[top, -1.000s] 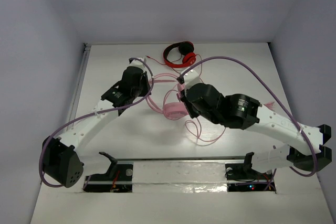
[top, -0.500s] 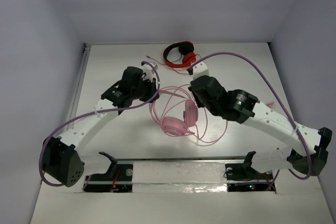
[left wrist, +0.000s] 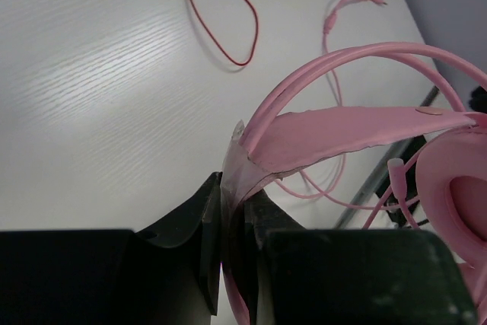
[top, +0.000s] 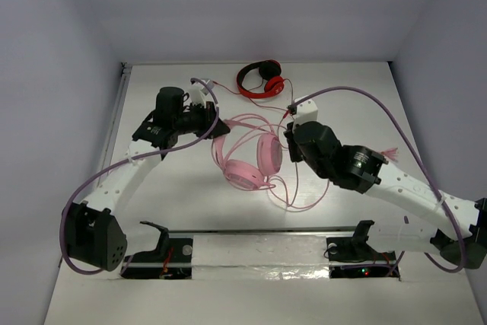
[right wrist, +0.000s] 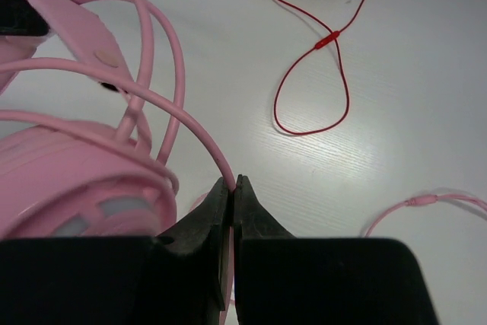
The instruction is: Wrap the headphones
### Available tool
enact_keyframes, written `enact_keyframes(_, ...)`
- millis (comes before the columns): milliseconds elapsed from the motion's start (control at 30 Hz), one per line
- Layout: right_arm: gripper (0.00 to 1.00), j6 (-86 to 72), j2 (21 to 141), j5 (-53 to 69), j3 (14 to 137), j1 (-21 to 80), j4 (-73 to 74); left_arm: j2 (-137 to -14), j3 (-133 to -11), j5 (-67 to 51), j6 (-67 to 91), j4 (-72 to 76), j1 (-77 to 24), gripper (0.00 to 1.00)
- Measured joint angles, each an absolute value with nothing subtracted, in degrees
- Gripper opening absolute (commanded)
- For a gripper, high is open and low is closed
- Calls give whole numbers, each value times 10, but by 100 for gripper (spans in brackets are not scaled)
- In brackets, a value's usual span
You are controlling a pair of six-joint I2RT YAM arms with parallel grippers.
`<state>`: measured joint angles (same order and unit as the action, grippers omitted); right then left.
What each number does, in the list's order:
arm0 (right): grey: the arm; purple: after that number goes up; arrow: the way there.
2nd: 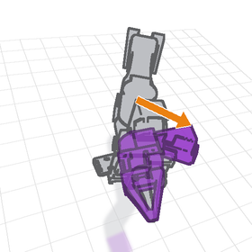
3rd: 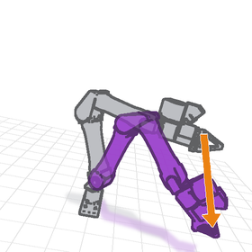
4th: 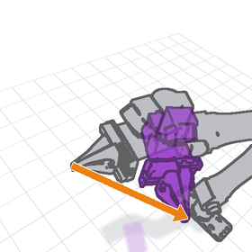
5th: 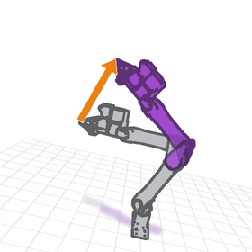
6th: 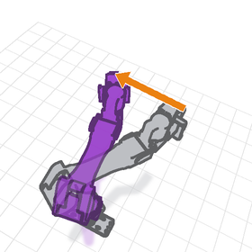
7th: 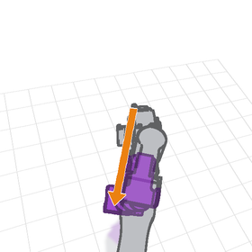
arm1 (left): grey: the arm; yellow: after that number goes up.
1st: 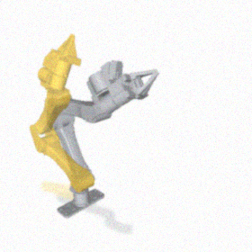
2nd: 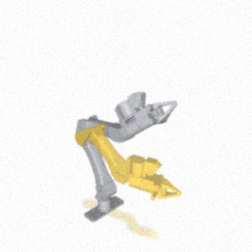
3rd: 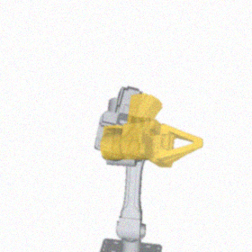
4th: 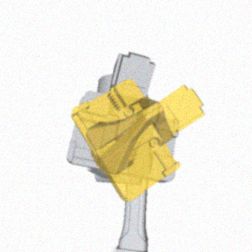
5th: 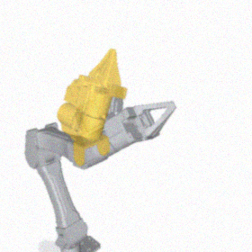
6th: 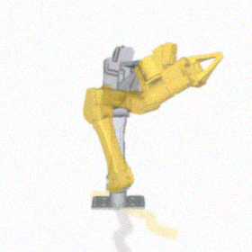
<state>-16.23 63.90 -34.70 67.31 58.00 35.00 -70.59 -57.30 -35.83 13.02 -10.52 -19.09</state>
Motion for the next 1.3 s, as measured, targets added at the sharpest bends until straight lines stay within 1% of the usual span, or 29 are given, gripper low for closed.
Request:
enact_keyframes(300,0,-179,621,-299,607,552,244,-690,-573,-467,181,-45,-170,0)
enact_keyframes(367,4,-187,602,-270,576,533,198,-685,-573,-484,203,-26,-162,0)
enact_keyframes(500,15,-211,573,-195,515,498,88,-672,-574,-496,247,10,-156,0)
enact_keyframes(567,17,-224,574,-157,490,488,32,-663,-581,-494,265,15,-155,0)
enact_keyframes(700,34,-244,609,-93,452,483,-62,-647,-613,-493,302,28,-151,0)
enact_keyframes(733,37,-250,622,-80,442,483,-85,-643,-622,-493,312,34,-150,0)
enact_keyframes(900,39,-271,671,-38,394,483,-162,-634,-658,-502,367,63,-137,0)
enact_keyframes(1067,40,-287,703,-20,354,482,-236,-639,-662,-526,439,114,-108,0)
enact_keyframes(1100,44,-288,711,-18,347,481,-251,-643,-661,-530,456,128,-102,0)
enact_keyframes(1300,47,-293,776,-13,332,468,-321,-658,-663,-539,521,172,-86,0)
